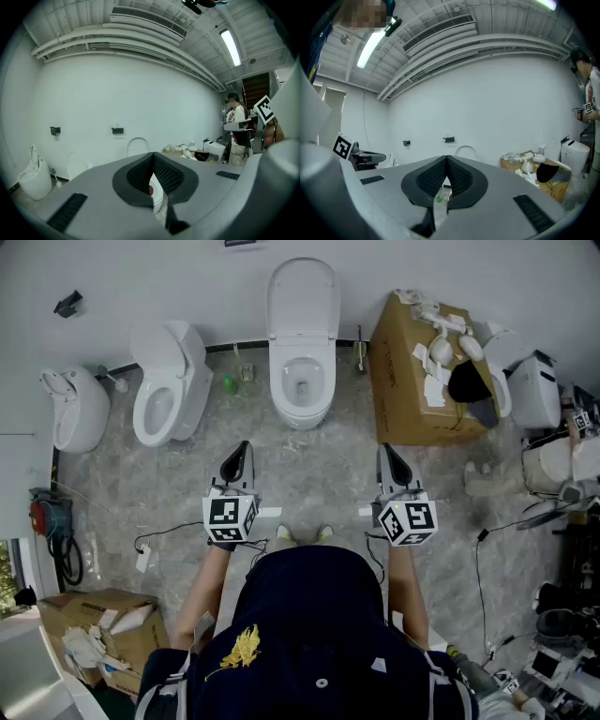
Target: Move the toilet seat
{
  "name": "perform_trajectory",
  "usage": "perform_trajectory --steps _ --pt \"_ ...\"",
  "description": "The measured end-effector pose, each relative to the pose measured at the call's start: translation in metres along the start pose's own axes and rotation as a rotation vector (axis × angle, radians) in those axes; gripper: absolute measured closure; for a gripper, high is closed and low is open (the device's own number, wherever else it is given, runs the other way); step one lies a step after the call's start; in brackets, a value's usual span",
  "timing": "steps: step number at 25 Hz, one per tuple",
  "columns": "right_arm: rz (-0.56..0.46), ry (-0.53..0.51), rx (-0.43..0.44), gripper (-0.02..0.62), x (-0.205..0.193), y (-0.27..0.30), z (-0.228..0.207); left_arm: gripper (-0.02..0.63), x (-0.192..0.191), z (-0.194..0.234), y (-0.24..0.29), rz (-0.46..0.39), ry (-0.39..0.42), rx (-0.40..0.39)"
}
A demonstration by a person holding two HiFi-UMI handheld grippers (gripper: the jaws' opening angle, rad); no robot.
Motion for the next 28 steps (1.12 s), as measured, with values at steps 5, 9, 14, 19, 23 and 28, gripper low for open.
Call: perform_trajectory --steps 5,9,14,19,23,28 --pt "0.005 0.003 0.004 0.569 -0.005 0.002 0.005 0.588 -0.006 0.002 -0.001 0.005 -0.009 -0.003" --pt "0.010 0.001 -0.002 0.569 -0.008 0.003 0.011 0.588 -0.010 0.007 -0.006 0.010 -0.020 -0.002" --pt "0.018 -0.004 -0.011 0.569 -0.013 0.007 0.025 0.588 -0.019 0.022 -0.018 0.014 -0.033 0.007" --pt "-0.013 0.009 -0.042 0.569 -0.019 0.013 0.043 0.588 -0.030 0.049 -0.027 0.001 -0.044 0.014" --pt "-0.012 -0.011 -0.068 0.569 -0.023 0.016 0.058 0.588 -0.037 0.064 -0.030 -0.015 -0.042 -0.004" --pt "0.013 -0.038 -0.109 0.569 -0.033 0.015 0.075 0.588 -0.052 0.078 -0.028 -0.016 -0.065 -0.033"
Point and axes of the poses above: the fingertips, and each gripper's own axes: y forward along the fingers, z to its left, x out of its top, the point moved 6 cm from there along -y, backward along the fingers, and after that the axes turned 13 degrees about y, right-handed, at the moved point
